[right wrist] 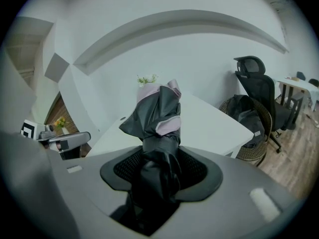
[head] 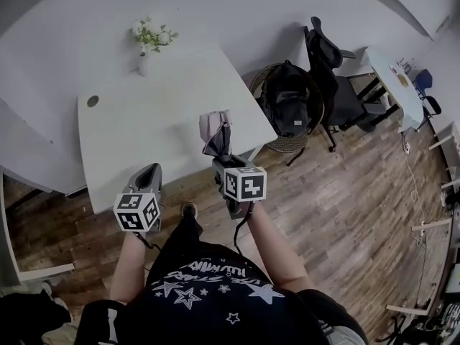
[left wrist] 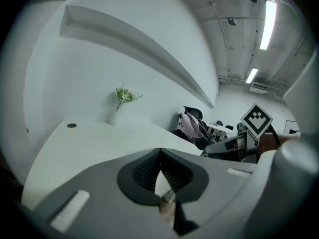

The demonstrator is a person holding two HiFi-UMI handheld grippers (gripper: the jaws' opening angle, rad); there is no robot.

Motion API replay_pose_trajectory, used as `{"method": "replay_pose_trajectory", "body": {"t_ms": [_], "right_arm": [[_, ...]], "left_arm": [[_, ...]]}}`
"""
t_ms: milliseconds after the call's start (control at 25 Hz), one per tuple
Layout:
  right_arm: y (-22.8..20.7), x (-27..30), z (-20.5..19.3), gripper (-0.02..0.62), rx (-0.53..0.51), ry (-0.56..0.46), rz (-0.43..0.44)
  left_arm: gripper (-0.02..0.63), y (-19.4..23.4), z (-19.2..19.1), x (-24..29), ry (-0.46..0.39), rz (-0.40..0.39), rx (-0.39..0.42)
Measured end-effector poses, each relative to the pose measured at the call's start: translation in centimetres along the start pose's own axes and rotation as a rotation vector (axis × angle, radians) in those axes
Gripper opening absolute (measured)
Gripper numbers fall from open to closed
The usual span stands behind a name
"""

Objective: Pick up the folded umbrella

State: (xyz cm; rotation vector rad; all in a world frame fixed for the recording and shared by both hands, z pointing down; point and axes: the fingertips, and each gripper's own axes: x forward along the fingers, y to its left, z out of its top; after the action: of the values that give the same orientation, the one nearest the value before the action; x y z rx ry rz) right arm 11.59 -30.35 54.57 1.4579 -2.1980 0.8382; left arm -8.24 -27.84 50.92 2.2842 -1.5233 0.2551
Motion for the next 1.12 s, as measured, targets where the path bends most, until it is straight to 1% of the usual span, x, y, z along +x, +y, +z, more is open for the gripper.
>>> {"method": "replay_pose_trajectory", "body": {"t_ms": [280, 600, 880, 1120], "right_arm": [[1.0, -5.5, -3.4, 0.235, 0.007, -0.017, 0.009], [0.9, -10.8, -8.5, 0.234, 0.004, -0.011, -0.008], [1.1, -12.6, -10.4, 0.233, 0.017, -0.012, -0.016], [1.8, -14.5, -12.2, 0.232, 0.013, -0.010, -0.012]], "left_arm": [[0.003, -3.0, -2.2, -4.8, 0.006, -0.002, 0.007], [0.003, -6.2, -5.0, -9.5, 0.007, -0.002, 0.018], [0.003, -7.7, -6.0, -10.8, 0.015, -0.026, 0.029], [0.003, -8.6, -6.9, -12.7, 0.016, -0.025, 0.028]]}}
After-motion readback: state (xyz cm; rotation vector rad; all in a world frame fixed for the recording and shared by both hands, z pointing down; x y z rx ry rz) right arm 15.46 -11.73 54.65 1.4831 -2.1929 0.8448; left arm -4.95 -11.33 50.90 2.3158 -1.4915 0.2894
